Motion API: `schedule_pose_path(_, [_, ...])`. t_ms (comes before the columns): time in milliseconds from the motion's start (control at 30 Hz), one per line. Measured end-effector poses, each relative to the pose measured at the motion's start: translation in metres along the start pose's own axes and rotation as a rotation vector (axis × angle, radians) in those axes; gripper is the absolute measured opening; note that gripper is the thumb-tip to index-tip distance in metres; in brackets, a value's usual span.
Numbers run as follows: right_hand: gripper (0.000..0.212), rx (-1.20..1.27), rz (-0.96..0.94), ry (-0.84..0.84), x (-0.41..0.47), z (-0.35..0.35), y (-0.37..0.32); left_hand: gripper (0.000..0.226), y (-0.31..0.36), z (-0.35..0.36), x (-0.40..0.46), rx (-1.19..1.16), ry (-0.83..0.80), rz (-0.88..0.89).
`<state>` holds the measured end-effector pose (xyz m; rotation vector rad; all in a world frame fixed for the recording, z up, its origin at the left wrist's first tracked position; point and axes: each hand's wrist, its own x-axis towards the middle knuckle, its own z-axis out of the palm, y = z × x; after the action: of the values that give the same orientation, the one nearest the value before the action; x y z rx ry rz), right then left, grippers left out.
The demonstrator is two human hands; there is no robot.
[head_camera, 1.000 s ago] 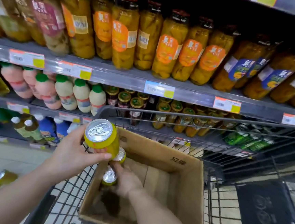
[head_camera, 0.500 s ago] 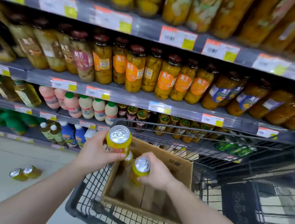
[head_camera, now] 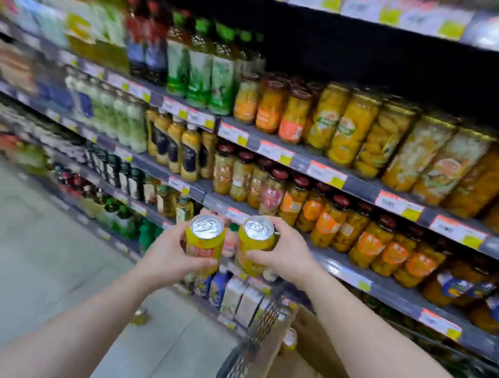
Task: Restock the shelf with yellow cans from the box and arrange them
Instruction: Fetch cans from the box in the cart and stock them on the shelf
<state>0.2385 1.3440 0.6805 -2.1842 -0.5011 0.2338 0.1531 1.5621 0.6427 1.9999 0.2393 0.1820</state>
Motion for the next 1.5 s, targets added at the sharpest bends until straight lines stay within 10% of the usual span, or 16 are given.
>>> schedule_pose_path(900, [0.06, 0.337, -0.255, -0.313, 0.335, 0.487, -0.46, 0.057, -0.214, -0.625, 0.103, -0.154, 0.611, -0.076])
schedule_pose_path(1500, [0.07, 0.305, -0.255, -0.253, 0.655, 0.72, -0.67, 0.067, -0.365, -0.988, 0.363, -0.141, 0.558, -0.059])
